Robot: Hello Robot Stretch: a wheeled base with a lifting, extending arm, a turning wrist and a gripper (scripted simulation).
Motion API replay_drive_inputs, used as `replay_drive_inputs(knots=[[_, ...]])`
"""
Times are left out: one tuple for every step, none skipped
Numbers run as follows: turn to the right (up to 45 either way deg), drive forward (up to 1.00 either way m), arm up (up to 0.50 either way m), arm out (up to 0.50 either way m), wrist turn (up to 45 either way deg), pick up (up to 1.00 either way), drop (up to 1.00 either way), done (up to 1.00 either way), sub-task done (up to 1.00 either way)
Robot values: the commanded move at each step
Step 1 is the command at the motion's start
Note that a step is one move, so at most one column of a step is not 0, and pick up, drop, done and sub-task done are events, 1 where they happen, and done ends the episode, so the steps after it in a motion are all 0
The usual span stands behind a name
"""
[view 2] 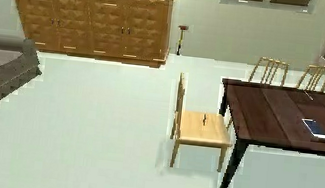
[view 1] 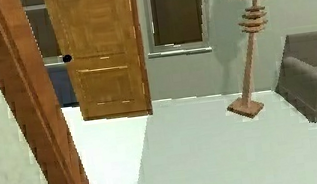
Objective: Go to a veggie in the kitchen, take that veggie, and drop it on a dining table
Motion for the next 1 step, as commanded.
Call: replay_drive_inputs(knots=[[45.0, 0.0, 0.0, 0.0, 0.0, 0.0, 0.0, 0.0, 0.0]])
